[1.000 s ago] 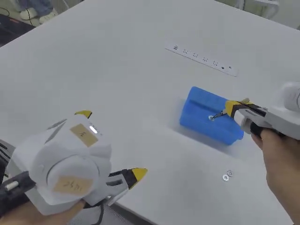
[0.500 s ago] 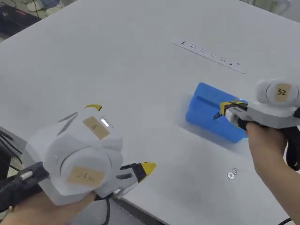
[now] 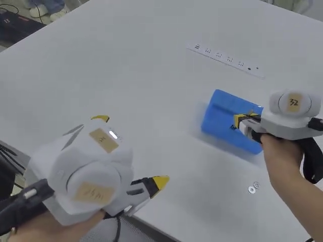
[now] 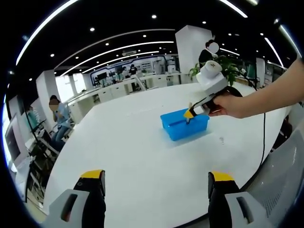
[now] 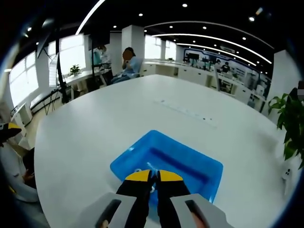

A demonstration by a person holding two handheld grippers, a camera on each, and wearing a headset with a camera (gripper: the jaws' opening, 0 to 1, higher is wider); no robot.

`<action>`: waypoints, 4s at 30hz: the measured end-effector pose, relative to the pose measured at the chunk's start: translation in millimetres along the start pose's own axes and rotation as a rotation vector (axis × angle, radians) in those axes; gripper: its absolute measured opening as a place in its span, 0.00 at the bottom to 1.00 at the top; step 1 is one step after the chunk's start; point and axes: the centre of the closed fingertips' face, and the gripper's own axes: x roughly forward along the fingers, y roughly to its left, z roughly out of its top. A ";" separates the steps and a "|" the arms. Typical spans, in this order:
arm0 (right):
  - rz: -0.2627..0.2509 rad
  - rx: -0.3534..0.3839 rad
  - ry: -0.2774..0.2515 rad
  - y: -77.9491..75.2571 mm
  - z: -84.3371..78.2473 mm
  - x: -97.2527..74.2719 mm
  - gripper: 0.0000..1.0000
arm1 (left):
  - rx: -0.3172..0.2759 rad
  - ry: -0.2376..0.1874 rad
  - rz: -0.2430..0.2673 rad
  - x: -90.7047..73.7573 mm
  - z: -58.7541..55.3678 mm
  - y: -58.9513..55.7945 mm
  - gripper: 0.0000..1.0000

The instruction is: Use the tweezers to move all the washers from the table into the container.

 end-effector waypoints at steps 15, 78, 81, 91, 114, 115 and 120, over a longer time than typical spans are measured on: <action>-0.028 0.012 -0.158 -9.5 34.6 -50.6 0.01 | 0.033 -0.034 0.027 -2.9 10.1 7.0 0.91; -0.104 0.166 -0.006 -7.0 -93.4 -122.2 0.02 | 0.031 -0.097 0.029 -12.4 22.1 -4.9 0.91; -0.098 0.196 -0.007 -5.6 -94.7 -120.0 0.02 | 0.033 -0.095 0.028 -13.7 21.6 -5.3 0.91; -0.112 0.165 0.005 -5.7 -97.5 -118.2 0.02 | 0.033 -0.079 0.025 -14.9 15.5 -6.4 0.91; -0.100 0.070 0.059 -8.1 -99.0 -113.8 0.01 | 0.019 -0.065 0.032 -12.6 10.3 -4.3 0.91; -0.103 0.080 0.054 -9.2 -98.2 -113.3 0.01 | 0.020 -0.064 0.032 -12.6 10.2 -4.1 0.91; -0.093 0.097 0.056 -9.4 -97.6 -113.8 0.01 | 0.021 -0.057 0.037 -11.3 8.7 -2.3 0.90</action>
